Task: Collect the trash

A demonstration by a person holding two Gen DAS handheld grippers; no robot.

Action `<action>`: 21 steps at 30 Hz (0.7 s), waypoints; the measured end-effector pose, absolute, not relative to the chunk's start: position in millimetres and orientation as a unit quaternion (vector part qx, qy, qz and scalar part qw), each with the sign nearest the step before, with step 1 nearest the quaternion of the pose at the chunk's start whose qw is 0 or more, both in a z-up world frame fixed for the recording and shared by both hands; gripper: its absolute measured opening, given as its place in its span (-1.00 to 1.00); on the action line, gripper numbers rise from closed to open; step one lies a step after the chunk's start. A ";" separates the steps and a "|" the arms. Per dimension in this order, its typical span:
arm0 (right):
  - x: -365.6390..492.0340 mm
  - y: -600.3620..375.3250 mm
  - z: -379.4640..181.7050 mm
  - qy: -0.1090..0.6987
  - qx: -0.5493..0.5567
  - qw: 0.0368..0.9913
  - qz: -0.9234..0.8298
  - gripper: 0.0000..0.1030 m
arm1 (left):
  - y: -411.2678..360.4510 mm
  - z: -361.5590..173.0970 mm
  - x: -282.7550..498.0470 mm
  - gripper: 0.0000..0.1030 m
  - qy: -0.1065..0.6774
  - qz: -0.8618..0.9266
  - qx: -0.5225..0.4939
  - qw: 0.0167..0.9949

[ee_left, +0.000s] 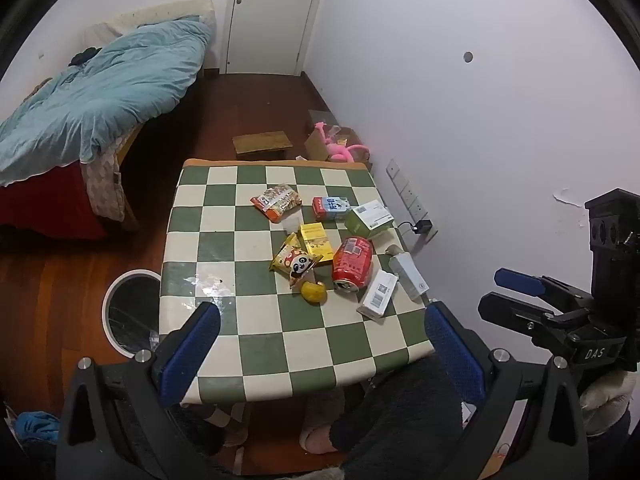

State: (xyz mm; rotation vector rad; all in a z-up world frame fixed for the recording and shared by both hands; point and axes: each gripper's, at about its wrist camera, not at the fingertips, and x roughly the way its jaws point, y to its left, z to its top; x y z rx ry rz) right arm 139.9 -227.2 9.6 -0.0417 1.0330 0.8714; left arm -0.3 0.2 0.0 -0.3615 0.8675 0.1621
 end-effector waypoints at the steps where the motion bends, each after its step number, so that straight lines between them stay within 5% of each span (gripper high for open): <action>1: 139.8 -227.2 9.7 0.478 -0.017 0.779 0.405 1.00 | 0.1 0.0 -0.2 1.00 0.418 0.078 -0.173 0.888; 21: 143.2 -219.9 15.1 0.473 -0.013 0.776 0.417 1.00 | -2.3 -1.8 3.9 1.00 0.416 0.081 -0.180 0.888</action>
